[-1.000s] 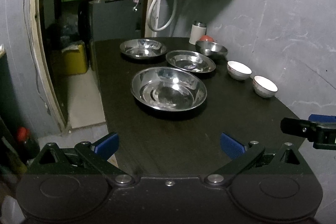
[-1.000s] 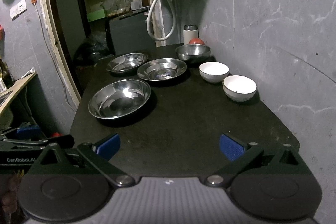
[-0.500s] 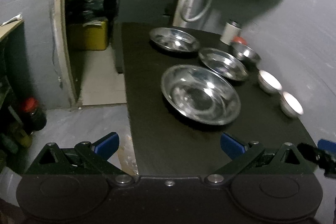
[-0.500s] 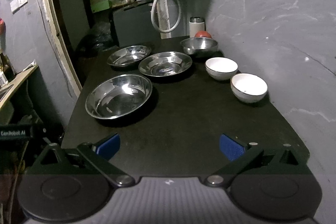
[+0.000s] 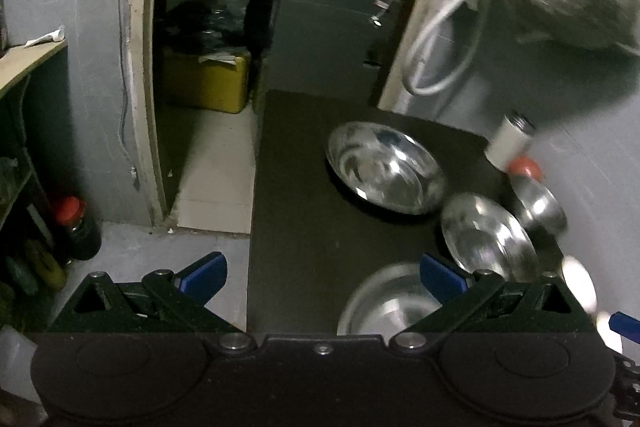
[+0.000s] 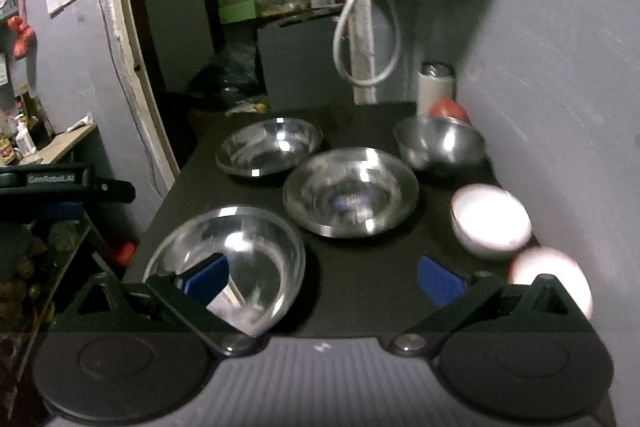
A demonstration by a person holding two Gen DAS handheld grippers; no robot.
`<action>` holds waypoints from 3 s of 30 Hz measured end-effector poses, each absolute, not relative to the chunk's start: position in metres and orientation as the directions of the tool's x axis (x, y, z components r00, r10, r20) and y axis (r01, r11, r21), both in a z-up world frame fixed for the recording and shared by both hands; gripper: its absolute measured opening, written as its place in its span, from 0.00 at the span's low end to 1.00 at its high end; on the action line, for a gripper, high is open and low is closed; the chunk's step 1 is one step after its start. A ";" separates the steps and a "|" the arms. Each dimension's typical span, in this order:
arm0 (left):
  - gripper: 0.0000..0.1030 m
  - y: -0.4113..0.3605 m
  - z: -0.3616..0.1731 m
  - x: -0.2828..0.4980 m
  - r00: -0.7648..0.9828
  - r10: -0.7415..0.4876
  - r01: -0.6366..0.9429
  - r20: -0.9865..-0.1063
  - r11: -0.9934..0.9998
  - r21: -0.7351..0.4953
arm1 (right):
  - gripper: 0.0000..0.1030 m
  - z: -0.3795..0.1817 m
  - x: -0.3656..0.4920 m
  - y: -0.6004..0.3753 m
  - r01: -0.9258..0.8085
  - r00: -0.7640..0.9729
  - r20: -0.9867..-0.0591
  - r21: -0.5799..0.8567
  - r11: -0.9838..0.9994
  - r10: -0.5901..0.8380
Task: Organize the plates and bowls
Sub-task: 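Reach both grippers to the large steel plate and grasp its rim, then lift the large steel plate with both grippers toward another steel plate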
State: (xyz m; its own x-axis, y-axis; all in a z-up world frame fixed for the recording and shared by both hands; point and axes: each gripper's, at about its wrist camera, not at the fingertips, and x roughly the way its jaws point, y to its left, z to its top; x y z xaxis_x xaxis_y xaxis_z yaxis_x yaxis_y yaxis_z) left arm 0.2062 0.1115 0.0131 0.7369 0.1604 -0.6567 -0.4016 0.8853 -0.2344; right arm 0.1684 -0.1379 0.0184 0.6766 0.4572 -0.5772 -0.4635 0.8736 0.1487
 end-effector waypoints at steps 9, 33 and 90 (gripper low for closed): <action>0.99 0.140 -0.002 0.296 0.731 0.191 -0.477 -0.655 0.830 -0.290 | 1.00 0.021 0.277 -0.108 -0.543 0.650 -0.511 0.206 0.814 0.563; 0.53 0.162 -0.057 0.392 0.690 0.150 -0.511 -0.708 0.794 -0.329 | 0.57 -0.037 0.422 -0.012 -0.671 0.507 -0.630 0.140 0.728 0.588; 0.20 0.106 0.000 0.211 0.795 0.035 -0.291 -0.605 0.898 -0.331 | 0.29 0.016 0.241 -0.056 -0.631 0.625 -0.544 0.068 0.773 0.559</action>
State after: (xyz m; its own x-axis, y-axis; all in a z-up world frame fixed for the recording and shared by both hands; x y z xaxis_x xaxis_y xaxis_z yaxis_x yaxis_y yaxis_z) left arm 0.2109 0.1062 0.0001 0.7951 0.0350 -0.6055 -0.2913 0.8977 -0.3306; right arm 0.2409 -0.0560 0.0159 0.6254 0.5591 -0.5444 -0.6312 0.7726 0.0684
